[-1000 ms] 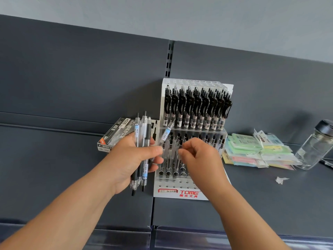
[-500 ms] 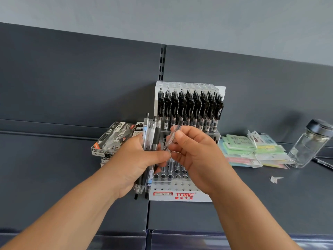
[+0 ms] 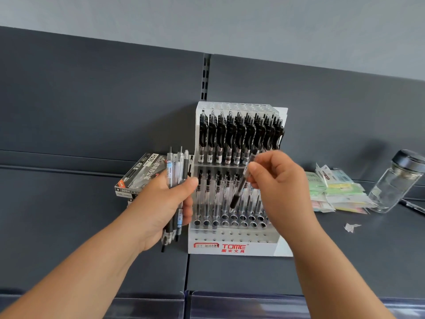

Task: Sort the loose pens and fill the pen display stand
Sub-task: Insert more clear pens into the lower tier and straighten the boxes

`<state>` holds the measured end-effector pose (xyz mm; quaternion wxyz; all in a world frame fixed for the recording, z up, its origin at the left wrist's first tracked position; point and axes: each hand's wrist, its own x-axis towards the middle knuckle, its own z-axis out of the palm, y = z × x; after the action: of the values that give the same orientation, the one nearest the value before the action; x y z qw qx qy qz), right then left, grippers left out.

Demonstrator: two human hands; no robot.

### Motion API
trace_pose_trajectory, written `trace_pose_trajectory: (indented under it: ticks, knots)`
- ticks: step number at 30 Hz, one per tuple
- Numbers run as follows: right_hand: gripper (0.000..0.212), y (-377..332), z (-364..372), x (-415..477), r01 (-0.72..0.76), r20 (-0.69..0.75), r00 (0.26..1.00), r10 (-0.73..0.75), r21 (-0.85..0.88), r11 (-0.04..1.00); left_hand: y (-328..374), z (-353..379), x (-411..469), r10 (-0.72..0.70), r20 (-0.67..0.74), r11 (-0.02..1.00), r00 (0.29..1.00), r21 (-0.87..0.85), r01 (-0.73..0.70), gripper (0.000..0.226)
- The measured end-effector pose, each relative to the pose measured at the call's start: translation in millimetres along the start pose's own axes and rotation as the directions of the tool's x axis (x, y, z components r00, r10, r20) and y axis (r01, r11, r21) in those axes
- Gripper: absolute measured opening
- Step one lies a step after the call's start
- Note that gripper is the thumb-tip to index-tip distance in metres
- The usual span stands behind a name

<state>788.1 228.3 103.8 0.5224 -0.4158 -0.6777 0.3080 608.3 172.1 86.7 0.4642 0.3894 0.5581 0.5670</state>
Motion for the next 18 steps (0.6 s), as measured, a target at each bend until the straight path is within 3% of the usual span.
trace_pose_trajectory:
  ticks: [6,9,13,16,18]
  knots:
    - [0.016,20,17,-8,-0.050,0.049,0.997,0.056,-0.121,0.991,-1,2,-2,-0.035,0.004,0.999,0.999,0.011,0.035,0.029]
    - [0.015,31,23,-15,-0.076,0.135,0.984,0.114,-0.261,0.962,-1,0,-4,-0.054,0.021,0.997,0.998,-0.046,0.055,0.020]
    - [0.016,34,24,-18,-0.119,0.144,0.972,0.183,-0.367,0.923,0,-1,-7,-0.032,0.063,0.999,0.998,0.003,0.032,0.010]
    - [0.011,19,20,-16,-0.037,0.120,0.988,0.095,-0.415,0.909,2,-1,-10,-0.014,0.103,1.000,0.995,-0.004,0.014,0.007]
    - [0.010,6,18,-14,-0.010,0.076,0.997,0.035,-0.304,0.953,3,2,-12,-0.014,0.134,0.999,0.991,-0.029,0.018,0.007]
